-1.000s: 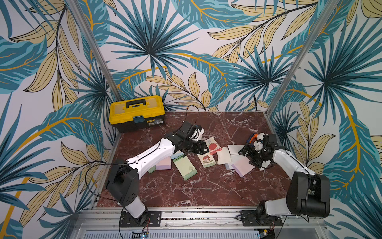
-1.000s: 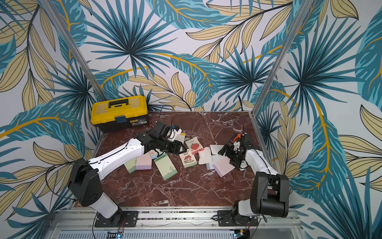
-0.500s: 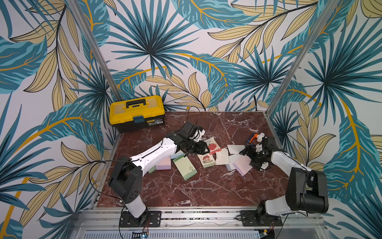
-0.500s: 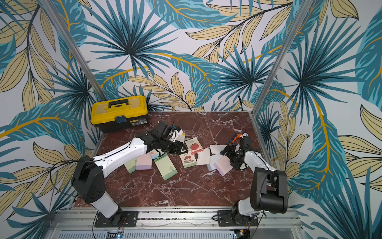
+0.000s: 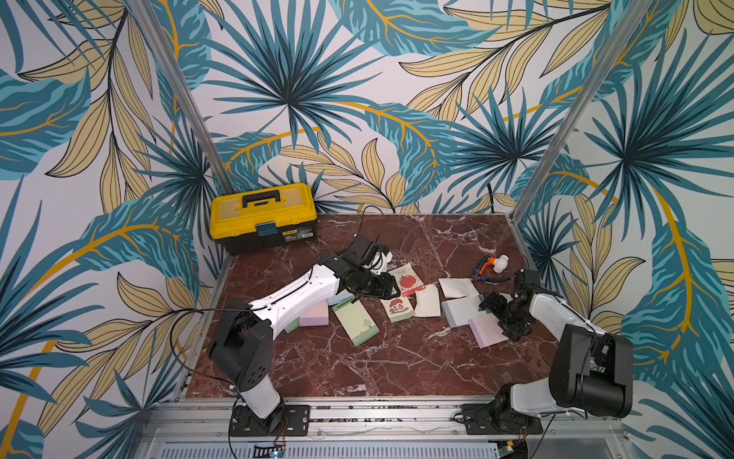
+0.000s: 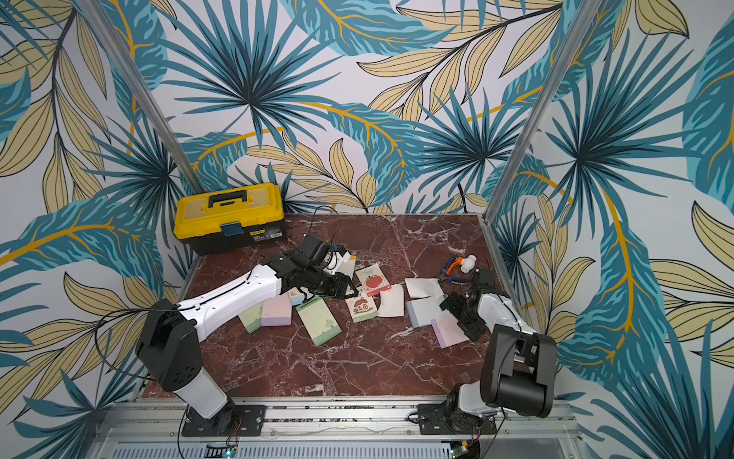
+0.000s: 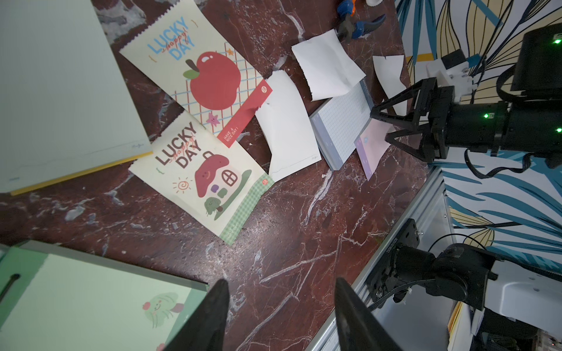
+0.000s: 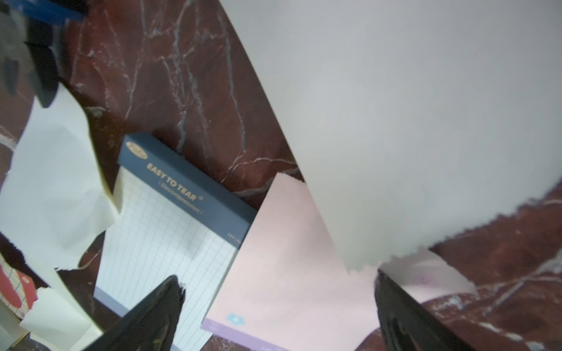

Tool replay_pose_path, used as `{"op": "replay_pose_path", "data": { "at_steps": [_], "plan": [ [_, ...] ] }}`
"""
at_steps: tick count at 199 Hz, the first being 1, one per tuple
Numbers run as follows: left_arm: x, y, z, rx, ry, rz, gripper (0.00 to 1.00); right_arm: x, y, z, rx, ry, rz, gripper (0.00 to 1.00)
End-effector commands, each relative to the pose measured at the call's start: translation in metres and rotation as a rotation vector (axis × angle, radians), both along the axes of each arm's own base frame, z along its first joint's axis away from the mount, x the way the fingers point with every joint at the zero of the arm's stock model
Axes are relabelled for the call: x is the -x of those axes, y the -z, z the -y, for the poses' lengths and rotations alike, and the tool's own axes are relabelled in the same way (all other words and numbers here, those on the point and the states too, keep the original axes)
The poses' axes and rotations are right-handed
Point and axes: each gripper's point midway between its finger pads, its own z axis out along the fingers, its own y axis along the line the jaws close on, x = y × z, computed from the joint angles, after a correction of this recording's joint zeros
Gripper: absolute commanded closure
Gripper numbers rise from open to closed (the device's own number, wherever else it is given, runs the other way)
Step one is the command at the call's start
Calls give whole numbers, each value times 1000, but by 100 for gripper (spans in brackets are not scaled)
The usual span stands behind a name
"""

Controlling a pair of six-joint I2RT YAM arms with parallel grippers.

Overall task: Tear off pages from different memo pads
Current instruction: Move the paper to the center of the board.

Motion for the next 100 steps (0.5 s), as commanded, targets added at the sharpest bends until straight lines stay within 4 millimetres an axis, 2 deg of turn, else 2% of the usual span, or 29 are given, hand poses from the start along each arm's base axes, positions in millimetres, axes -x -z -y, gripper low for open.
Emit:
{"op": "replay_pose_path", "data": {
  "at_steps": [1,27,33,61,73,79,100],
  "plan": [
    [-11,-33,-25,5,-41,123,42,-8,-31,-5,20,-93,123,1],
    [-29,-63,-76,17,-157,304,37,-19,-64,-19,33,-217,324,1],
    [-31,-75,-90,15,-186,368,36,-21,-70,-22,41,-239,367,1],
    [-34,-107,-157,-21,-341,643,26,-29,-101,-26,122,-322,536,1],
    [-29,-111,-180,-40,-395,732,19,-32,-115,-26,177,-352,613,0],
    [-30,-119,-191,-38,-430,794,16,-33,-123,-26,205,-366,655,0],
    [-23,-121,-227,-55,-541,911,9,-37,-141,-26,305,-412,760,1]
  ]
}}
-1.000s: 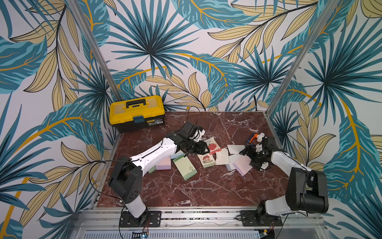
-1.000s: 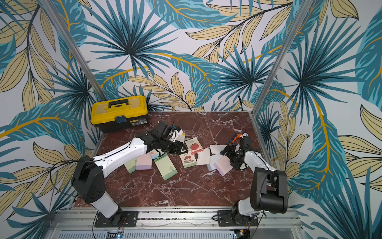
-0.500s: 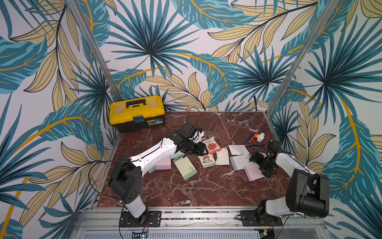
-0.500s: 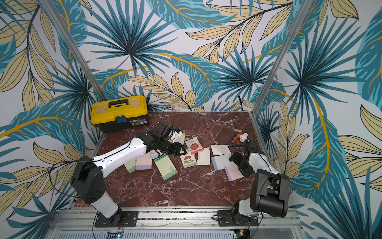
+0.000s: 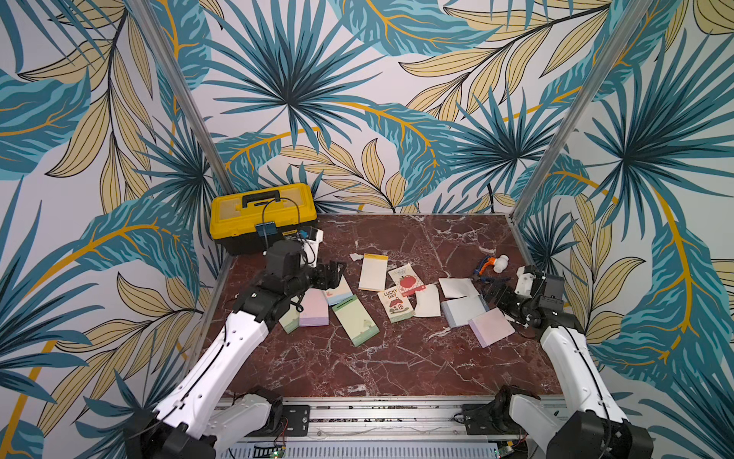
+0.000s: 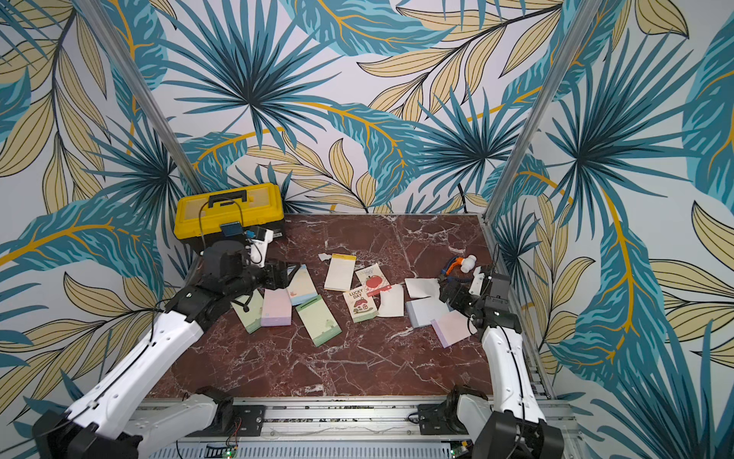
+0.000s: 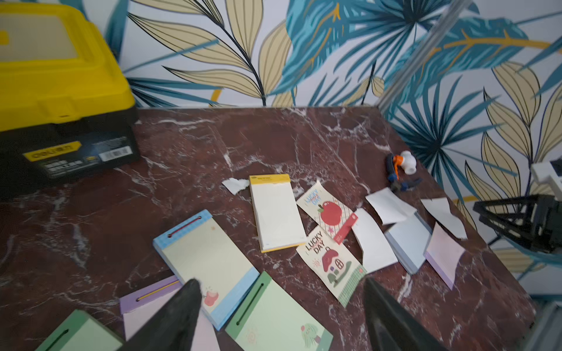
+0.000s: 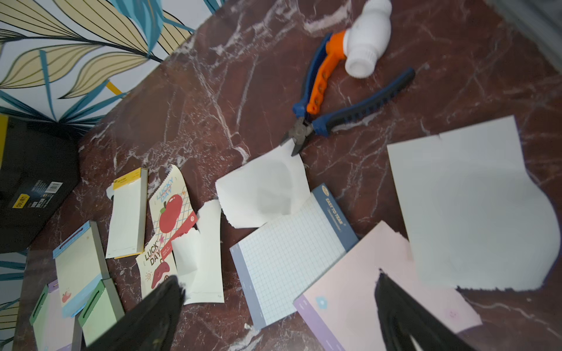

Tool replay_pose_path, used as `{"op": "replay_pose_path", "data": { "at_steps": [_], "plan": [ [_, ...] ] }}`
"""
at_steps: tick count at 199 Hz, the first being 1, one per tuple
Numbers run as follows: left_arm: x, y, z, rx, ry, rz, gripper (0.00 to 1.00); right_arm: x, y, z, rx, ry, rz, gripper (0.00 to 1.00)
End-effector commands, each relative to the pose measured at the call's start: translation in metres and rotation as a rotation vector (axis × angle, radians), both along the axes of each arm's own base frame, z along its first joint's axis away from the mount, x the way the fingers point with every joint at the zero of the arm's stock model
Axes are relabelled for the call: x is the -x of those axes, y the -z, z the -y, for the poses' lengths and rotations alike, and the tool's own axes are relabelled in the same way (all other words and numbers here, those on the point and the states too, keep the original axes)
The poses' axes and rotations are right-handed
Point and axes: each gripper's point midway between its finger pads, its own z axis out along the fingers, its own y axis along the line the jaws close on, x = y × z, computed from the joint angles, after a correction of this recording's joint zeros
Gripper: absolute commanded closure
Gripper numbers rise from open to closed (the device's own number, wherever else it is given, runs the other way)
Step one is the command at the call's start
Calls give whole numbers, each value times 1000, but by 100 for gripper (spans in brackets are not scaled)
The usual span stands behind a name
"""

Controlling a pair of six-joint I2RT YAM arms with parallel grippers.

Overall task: Tear off pages from different memo pads
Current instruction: Move the paper to the center of the board, then reset both arms

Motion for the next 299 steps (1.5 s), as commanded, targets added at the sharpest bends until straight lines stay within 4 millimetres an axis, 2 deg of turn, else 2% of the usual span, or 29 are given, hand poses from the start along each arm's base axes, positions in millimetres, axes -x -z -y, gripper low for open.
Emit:
{"op": "replay_pose_path", "data": {
  "at_steps": [1,34,82,182,219,232,260,299],
  "plan": [
    [-9,-14,-39,-43,-139,197,9,-11,-25,-3,129,-79,172,1],
    [-13,4,-78,-59,-261,200,9,-11,-27,-4,225,-122,226,0],
    [-26,10,-99,-56,-316,229,9,-14,-18,-1,221,-94,246,1],
    [-27,16,-93,-45,-265,184,9,-14,-18,-2,166,-63,248,0],
    [-27,20,-93,-93,-253,187,9,-14,-17,-2,163,-58,254,1],
    [-27,28,-98,-131,-264,185,9,-16,-17,-2,157,-52,272,0],
    [-29,59,-110,-177,-311,169,8,-23,-8,-3,156,-37,322,1],
    [-28,99,-127,-174,-403,269,7,-38,20,-16,294,-81,299,1]
  ]
}}
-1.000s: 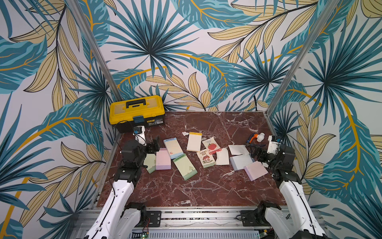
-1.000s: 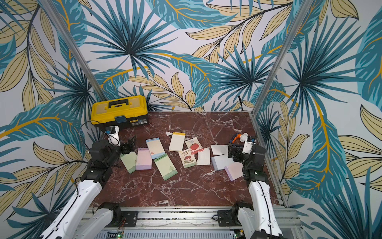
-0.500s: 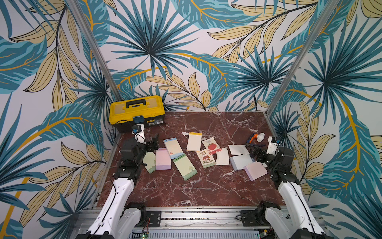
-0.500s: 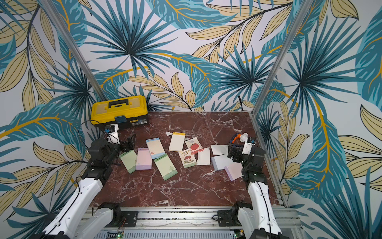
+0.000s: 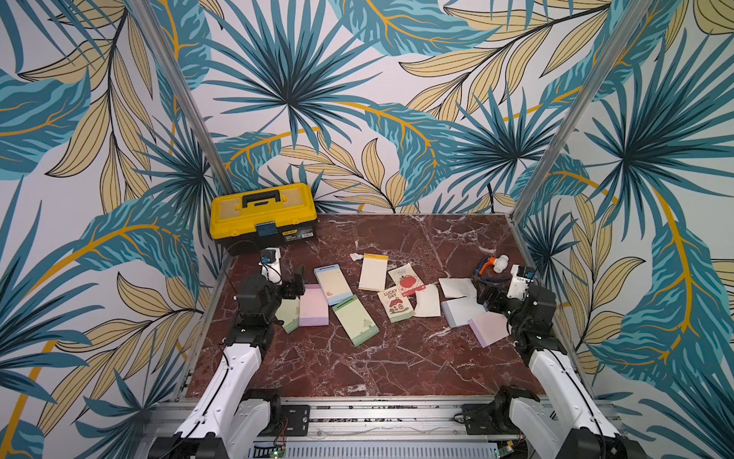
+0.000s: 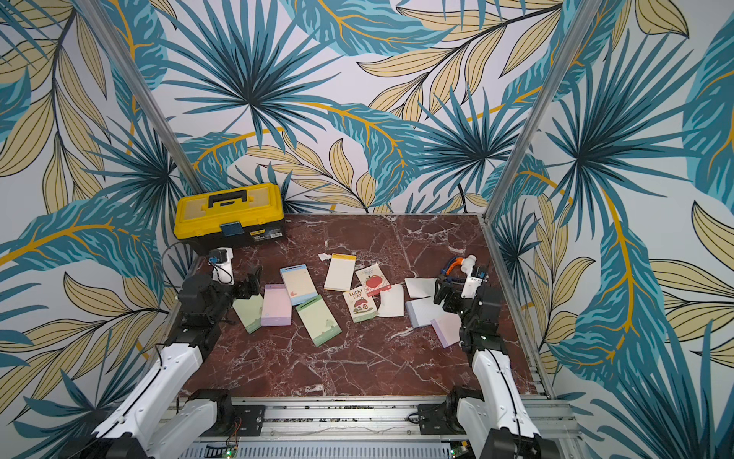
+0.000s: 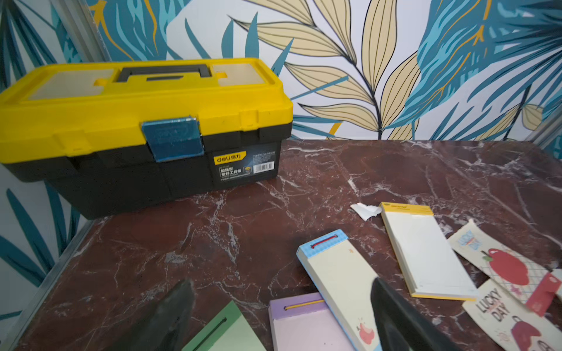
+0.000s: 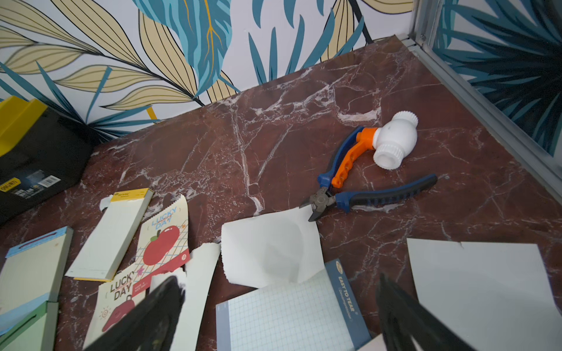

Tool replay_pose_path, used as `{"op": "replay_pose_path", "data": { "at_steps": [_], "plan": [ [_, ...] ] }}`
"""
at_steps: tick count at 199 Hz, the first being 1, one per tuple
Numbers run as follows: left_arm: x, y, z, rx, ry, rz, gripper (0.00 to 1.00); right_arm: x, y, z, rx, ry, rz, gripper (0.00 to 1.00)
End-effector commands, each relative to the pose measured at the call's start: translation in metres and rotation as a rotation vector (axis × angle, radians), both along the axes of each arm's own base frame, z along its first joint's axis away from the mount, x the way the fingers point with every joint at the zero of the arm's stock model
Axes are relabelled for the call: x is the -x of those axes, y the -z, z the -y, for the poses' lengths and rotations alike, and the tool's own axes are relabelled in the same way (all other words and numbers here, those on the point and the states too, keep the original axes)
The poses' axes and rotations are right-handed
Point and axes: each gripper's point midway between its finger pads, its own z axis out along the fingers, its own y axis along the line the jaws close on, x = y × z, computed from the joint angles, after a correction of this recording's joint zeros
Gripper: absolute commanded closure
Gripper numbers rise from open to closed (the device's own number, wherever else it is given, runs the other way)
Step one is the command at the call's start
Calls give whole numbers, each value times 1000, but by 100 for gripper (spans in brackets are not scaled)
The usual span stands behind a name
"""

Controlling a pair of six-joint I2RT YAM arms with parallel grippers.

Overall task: Tear off pages from different memo pads
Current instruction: Reset both arms

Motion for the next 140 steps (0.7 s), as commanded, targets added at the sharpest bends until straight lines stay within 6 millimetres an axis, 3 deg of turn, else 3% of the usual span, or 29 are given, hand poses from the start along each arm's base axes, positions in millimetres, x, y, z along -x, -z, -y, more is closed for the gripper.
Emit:
{"op": "replay_pose_path", "data": {
  "at_steps": [1,24,54,76,94,140],
  "plan": [
    [-3,-2,-16,-24,-71,143,7,-13,2,0,108,13,62,0],
    [-3,17,-21,-19,-100,175,7,-19,13,8,127,74,83,1],
    [-18,21,-20,-60,-83,221,7,-27,7,20,146,146,131,0],
    [-31,35,-20,-70,-72,208,7,-36,4,22,147,157,161,0],
    [-31,46,-22,-68,-83,219,7,-43,3,23,150,164,172,0],
    [-30,47,-21,-72,-78,232,6,-59,14,22,186,144,179,0]
  ]
}}
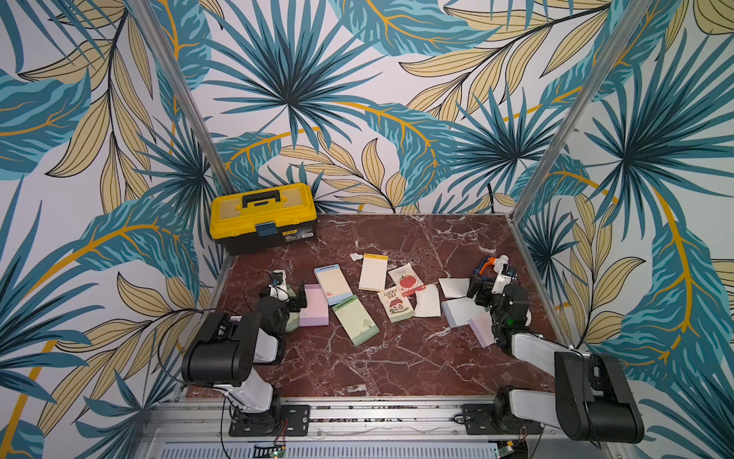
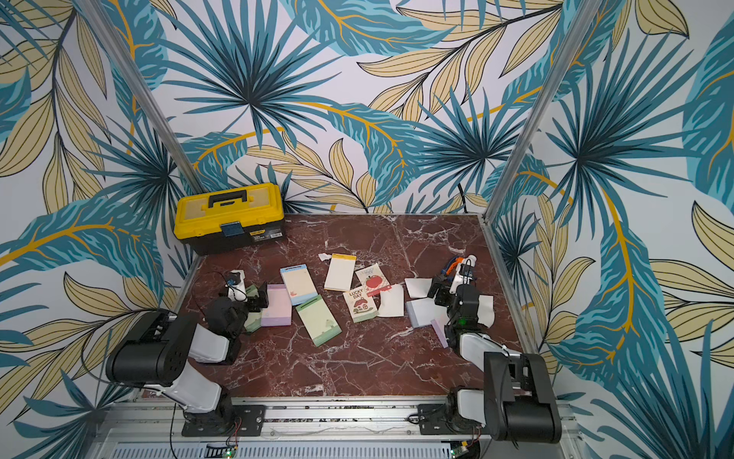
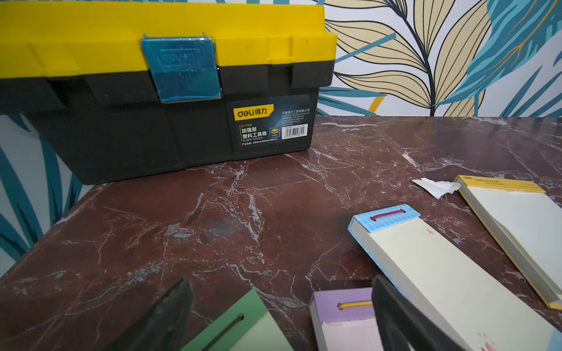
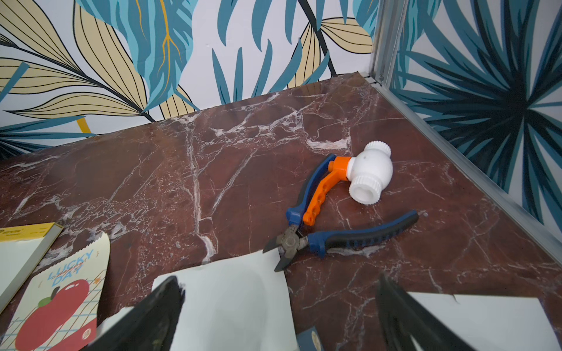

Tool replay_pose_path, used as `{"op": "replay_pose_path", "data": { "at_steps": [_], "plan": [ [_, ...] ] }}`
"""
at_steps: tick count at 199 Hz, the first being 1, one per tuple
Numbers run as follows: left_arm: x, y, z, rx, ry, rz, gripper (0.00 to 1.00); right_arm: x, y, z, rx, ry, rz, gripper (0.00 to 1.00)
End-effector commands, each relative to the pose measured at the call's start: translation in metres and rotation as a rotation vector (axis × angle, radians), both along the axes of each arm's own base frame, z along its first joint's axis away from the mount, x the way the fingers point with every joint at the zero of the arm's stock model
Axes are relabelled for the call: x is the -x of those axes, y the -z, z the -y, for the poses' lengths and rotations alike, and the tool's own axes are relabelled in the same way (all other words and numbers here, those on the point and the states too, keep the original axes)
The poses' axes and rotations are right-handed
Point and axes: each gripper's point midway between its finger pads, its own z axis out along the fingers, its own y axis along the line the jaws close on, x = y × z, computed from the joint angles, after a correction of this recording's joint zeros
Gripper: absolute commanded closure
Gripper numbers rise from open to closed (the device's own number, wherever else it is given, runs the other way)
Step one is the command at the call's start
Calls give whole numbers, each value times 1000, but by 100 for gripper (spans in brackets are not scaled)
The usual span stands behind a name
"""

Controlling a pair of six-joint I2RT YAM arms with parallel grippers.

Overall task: Tear off pages from different memo pads
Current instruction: Reset both arms

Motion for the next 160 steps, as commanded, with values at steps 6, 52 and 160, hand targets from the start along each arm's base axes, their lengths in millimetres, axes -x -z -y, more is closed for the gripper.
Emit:
{"op": "replay_pose_path", "data": {
  "at_steps": [6,52,160],
  "plan": [
    [-6,-28,-4,-20,-5,100,6,-13,-14,-1,38,-6,53,1],
    [-24,-21,-10,-10,-39,15,4,-15,-2,-7,51,-25,58,0],
    [-36,-15,-14,-9,-58,-57,0,-21,2,-9,81,-10,28,0]
  ]
}}
